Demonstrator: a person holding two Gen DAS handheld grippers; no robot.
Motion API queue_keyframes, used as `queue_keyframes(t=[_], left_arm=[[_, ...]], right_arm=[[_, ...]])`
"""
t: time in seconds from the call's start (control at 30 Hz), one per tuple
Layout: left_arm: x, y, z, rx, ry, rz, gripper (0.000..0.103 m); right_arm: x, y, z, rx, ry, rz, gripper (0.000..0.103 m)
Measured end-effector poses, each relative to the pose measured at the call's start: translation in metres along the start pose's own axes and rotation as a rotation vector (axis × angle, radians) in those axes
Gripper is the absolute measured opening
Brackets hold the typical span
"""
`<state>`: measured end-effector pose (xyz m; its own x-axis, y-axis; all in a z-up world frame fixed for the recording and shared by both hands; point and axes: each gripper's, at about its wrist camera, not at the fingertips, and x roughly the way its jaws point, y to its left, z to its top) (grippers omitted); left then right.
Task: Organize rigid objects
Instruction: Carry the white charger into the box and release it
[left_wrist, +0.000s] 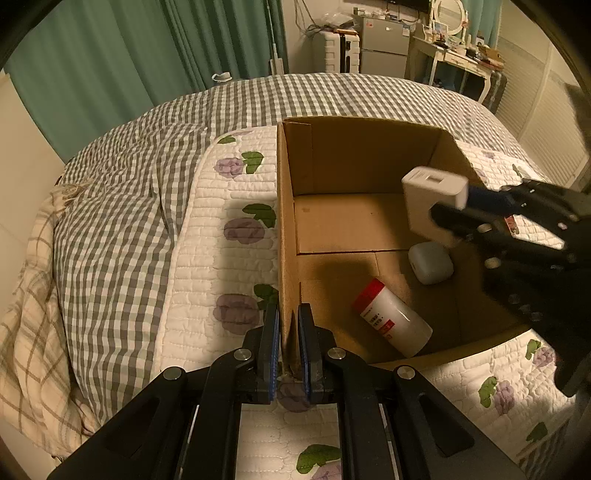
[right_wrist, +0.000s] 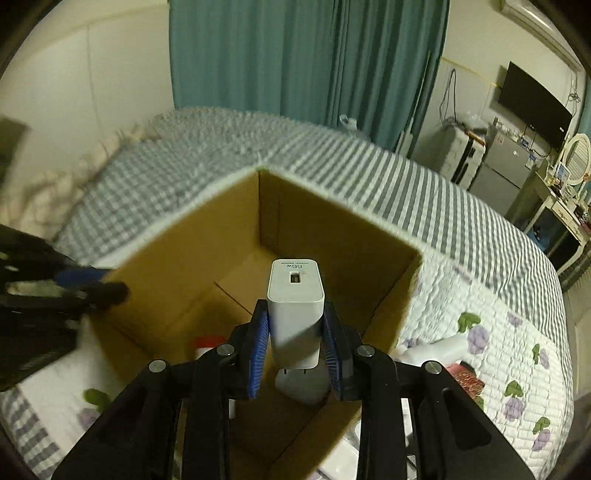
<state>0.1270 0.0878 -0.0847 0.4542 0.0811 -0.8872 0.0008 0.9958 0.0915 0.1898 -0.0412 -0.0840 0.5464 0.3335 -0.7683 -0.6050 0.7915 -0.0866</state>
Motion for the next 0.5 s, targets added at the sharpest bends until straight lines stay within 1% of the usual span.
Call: queue_keyframes(t=[0.13,0.33,0.37,0.4,0.43,0.47,0.5], left_arm=[[0.000,0.000,0.000,0.000,0.000,-0.001,0.010],[0.000,-0.001,0.000,-0.003,0.000,-0.001,0.010],[0.000,-0.001,0.000,-0.002,0.001,-0.003,0.010],[0.000,-0.001,-0.001,-0.002,0.000,-0.004,0.010],[0.000,-0.001,-0.001,-0.001,0.001,0.004,0.010],[-0.001,-0.002,-0.001,0.002,0.000,0.004,0.010],[-0.001,-0.002,-0.001,0.000,0.001,0.004,0.010]], right_arm=[[0.013,0.003,-0.006,0.003,0.027,0.008,0.027],[0.012,0.008,-0.009,-0.008,0.043,0.012,0.028],[0.007,0.008,-0.008,-0.008,0.031,0.010,0.037],[0.001,0.007,-0.007,-0.008,0.013,0.005,0.059],[-0.010,0.005,-0.006,-0.007,-0.015,-0.003,0.070],[-0.019,0.002,-0.005,-0.003,-0.041,-0.011,0.078],[-0.029,-0.001,-0.005,0.001,-0.066,-0.019,0.078]])
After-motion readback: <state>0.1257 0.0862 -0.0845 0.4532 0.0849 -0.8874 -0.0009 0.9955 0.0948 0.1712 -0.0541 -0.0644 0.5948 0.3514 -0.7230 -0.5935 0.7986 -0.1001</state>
